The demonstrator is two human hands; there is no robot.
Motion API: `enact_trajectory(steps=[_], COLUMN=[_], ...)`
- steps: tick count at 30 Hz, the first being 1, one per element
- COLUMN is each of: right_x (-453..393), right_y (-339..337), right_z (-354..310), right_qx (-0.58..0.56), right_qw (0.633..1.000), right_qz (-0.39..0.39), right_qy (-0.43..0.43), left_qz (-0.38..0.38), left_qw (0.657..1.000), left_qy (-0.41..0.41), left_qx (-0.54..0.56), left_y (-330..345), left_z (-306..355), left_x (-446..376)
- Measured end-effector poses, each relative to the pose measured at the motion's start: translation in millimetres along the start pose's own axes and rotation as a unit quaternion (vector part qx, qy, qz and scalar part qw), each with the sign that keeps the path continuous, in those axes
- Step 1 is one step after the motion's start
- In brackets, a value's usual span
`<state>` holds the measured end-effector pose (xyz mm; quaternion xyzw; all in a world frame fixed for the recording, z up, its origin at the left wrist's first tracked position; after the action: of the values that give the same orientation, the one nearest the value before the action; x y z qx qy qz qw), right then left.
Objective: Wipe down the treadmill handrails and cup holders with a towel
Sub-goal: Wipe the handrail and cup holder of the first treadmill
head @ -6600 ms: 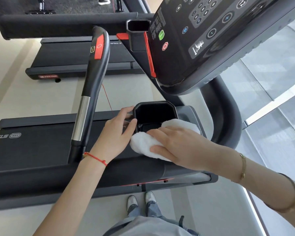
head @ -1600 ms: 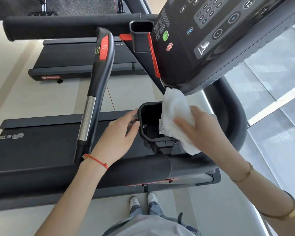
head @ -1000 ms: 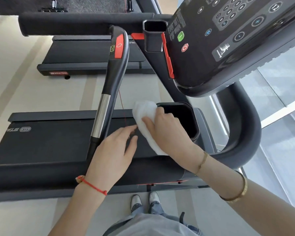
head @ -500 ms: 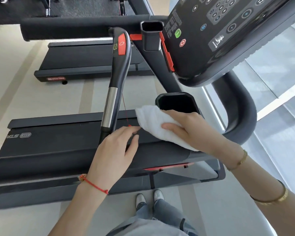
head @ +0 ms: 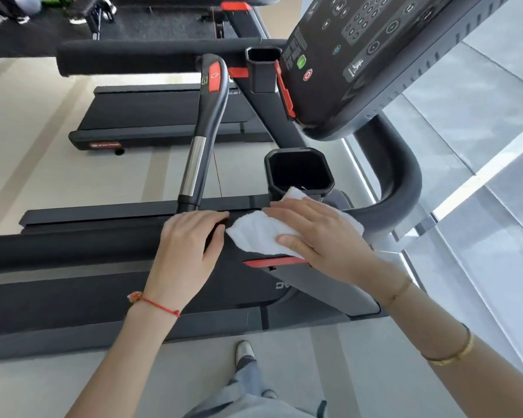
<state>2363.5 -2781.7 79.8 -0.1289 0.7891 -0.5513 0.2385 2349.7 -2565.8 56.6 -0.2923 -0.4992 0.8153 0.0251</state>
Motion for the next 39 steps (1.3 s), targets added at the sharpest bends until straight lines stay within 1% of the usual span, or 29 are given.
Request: enact_trajectory(steps=[4, 6, 9, 12, 19, 25, 32, 39], right_x=[-2.2, -7.9, -19.8, -28.7, -49.2, -67.3, -101.9, -142.2], right_y=[13.4, 19.3, 27.7, 35.1, 56.1, 75.0, 107.1, 146.0], right_z=[-14.1, -21.9, -33.5, -43.8, -81.5, -119.2, -189.0, -276.5], right_qx=[0.016, 0.017, 0.028, 0.040, 0.047, 0.038, 0.024, 0.002], right_qw=[0.992, 0.988, 0.988, 0.988, 0.976, 0.974, 0.975, 0.979], right_qz=[0.121, 0.148, 0.145, 0.146, 0.211, 0.222, 0.217, 0.193], right_qy=[0.022, 0.036, 0.043, 0.031, -0.002, -0.018, -0.036, -0.057], left_qz=[0.012, 0.014, 0.024, 0.026, 0.046, 0.063, 0.081, 0.099], left_qw=[1.000, 0.999, 0.998, 0.997, 0.993, 0.991, 0.989, 0.984], left_qy=[-0.013, -0.025, -0.045, -0.064, -0.087, -0.092, -0.105, -0.131], left_qx=[-0.025, -0.027, -0.032, -0.043, -0.065, -0.075, -0.066, -0.076], left_y=[-8.1, -13.5, -25.4, -35.9, -54.3, -78.1, -118.7, -165.9], left_z=[2.5, 0.0, -8.0, -21.1, -62.2, -102.5, -160.5, -221.7], left_x=[11.4, 17.0, 25.1, 33.4, 53.1, 73.2, 108.4, 151.1])
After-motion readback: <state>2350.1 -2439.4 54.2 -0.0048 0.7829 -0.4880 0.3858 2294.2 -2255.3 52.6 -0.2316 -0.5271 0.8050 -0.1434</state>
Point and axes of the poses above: each hand's wrist, its own x-axis away from the middle knuckle, its own y-axis out of the palm, z = x × y, the point moved 5 cm from there along -x, towards the middle knuckle, and after that the axes turned 9 degrees about y, right-handed, at the moved point
